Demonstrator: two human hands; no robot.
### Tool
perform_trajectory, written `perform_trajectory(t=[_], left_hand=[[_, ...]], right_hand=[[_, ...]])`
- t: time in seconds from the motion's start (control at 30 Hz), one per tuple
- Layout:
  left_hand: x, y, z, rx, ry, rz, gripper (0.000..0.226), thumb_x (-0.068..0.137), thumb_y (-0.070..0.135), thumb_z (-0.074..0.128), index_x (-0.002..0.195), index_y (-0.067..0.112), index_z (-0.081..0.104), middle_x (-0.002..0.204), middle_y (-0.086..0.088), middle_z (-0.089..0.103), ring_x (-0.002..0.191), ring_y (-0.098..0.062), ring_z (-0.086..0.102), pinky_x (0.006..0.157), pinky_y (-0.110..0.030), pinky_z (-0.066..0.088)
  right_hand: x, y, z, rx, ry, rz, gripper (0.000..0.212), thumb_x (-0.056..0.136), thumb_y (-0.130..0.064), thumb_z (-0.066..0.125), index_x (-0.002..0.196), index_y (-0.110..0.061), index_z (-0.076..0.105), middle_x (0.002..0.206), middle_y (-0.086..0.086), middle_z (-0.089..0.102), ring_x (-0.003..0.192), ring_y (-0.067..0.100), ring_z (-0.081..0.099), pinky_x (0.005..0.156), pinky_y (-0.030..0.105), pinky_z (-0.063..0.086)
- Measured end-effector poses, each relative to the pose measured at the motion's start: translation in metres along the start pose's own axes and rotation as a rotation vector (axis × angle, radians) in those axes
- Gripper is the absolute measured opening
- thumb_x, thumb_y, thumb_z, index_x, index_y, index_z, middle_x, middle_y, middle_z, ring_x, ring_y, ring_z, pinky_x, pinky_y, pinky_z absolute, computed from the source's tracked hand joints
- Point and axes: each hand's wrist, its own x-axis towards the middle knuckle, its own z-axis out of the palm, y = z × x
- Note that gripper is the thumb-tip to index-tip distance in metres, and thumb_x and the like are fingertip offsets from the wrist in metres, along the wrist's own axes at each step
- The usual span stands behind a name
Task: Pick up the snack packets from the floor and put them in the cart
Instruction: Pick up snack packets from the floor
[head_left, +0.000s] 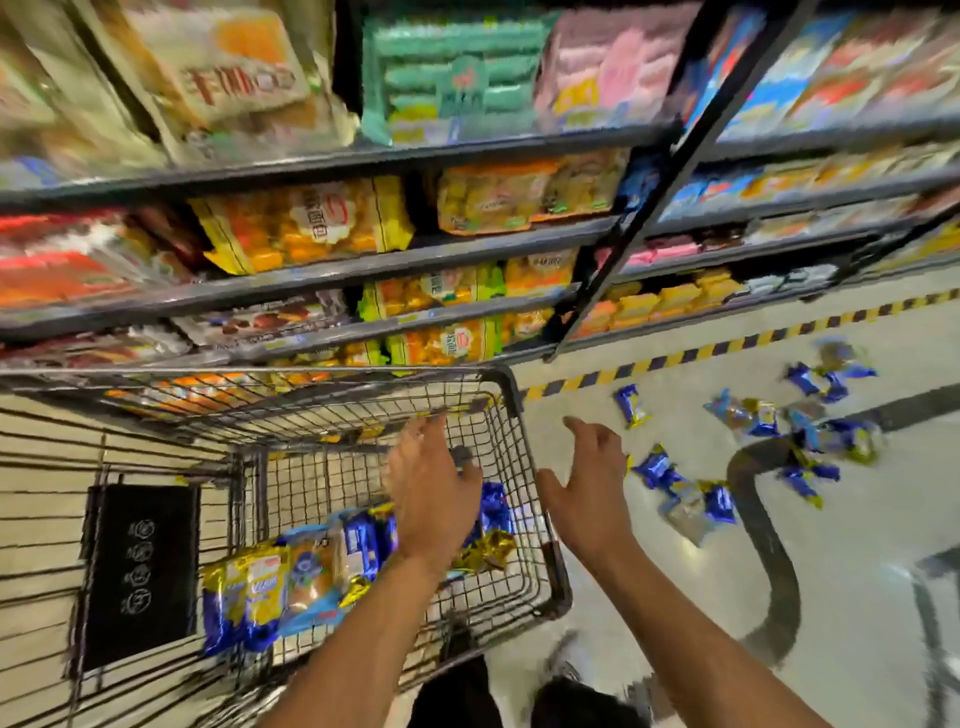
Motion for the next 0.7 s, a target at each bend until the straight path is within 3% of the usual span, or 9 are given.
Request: perform_trajectory(t=[0.17,0.3,0.53,0.7], left_hand=[[-0.018,0.083,0.0,0.179,-0.013,0.304,0.06,0.089,0.032,0.061,0.146,0.023,0.041,0.146,-0.002,0.038,0.134,-0.025,0.033,0.11,-0.04,0.033],[-0.045,0.142,0.016,0.249,-0.029,0.49,0.064,0.091,0.038,0.057,0.15,0.024,0.034,0.152,-0.004,0.034,0.141,-0.029,0.025,0.115,-0.046,0.029],[-0.12,0.222,0.055,0.341,-0.058,0.653,0.063,0.093,0.039,0.053,0.151,0.027,0.03,0.149,0.0,0.04,0.139,-0.025,0.029,0.116,-0.041,0.021],[-0.171,0.262,0.107,0.393,-0.089,0.699,0.064,0.091,0.04,0.055,0.15,0.027,0.034,0.149,0.001,0.041,0.139,-0.024,0.032,0.114,-0.043,0.03]], right_hand=[[-0.009,0.026,-0.078,-0.169,0.161,-0.085,0.061,0.079,-0.034,0.062,0.135,-0.014,0.051,0.135,0.015,0.048,0.122,0.035,0.045,0.099,0.044,0.04],[-0.026,0.062,-0.139,-0.208,0.299,-0.076,0.058,0.077,-0.037,0.059,0.13,-0.015,0.056,0.129,0.011,0.052,0.117,0.033,0.048,0.098,0.046,0.043],[-0.074,0.153,-0.217,-0.168,0.366,-0.007,0.058,0.082,-0.031,0.066,0.137,-0.019,0.05,0.131,0.006,0.055,0.121,0.029,0.05,0.102,0.048,0.041],[-0.106,0.219,-0.254,-0.149,0.403,0.03,0.061,0.079,-0.042,0.05,0.134,-0.017,0.053,0.128,0.008,0.057,0.119,0.033,0.05,0.101,0.054,0.039]])
